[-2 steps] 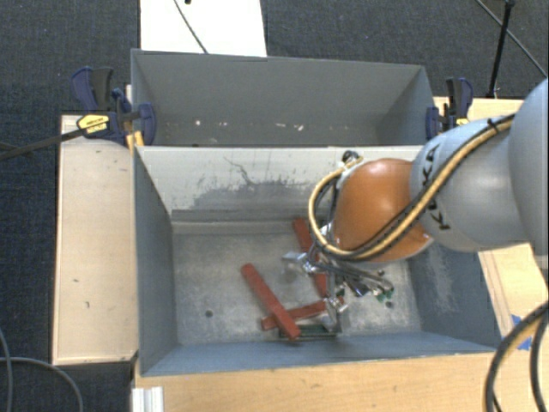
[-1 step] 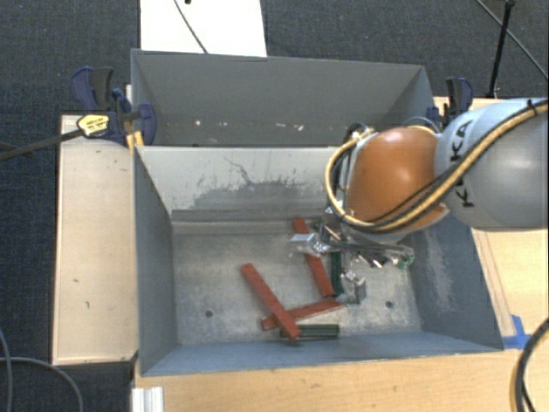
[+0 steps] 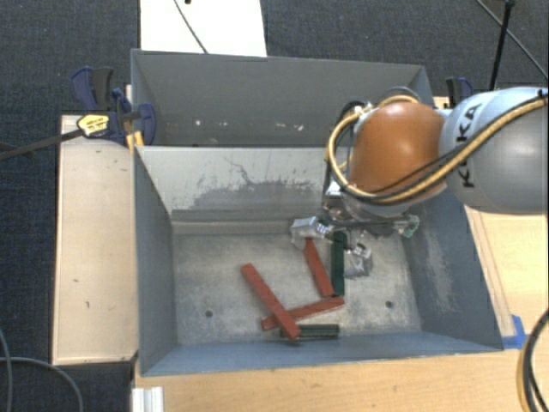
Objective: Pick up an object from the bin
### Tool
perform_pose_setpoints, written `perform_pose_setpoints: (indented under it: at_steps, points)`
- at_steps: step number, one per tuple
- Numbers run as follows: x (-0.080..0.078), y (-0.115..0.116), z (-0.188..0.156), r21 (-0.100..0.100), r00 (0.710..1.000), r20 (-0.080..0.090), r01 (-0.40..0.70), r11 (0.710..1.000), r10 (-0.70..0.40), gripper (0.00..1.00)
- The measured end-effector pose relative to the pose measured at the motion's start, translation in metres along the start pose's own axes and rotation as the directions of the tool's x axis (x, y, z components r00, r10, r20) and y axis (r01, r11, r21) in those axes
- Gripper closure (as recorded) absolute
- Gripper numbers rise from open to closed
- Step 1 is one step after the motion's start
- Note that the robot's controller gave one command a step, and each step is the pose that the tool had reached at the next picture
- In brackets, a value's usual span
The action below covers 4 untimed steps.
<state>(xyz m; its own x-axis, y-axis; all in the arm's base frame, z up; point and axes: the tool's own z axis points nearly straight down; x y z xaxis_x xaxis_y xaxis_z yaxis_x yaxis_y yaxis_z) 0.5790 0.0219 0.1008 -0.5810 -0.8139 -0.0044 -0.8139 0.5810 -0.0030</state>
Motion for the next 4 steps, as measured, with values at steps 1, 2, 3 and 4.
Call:
perform_pose_setpoints:
  at_steps: [1, 2, 3, 4]
  points:
    - [0.0, -0.005, 0.031, -0.004, 0.942, -0.002, 0.337, 0.942, -0.337, 0.0]
    - [0.0, -0.005, 0.03, -0.005, 0.945, -0.001, 0.327, 0.945, -0.327, 0.0]
    - [0.0, -0.005, 0.029, -0.004, 0.946, -0.001, 0.324, 0.946, -0.324, 1.0]
    - [-0.001, -0.005, 0.019, -0.001, 0.948, 0.002, 0.317, 0.948, -0.317, 1.0]
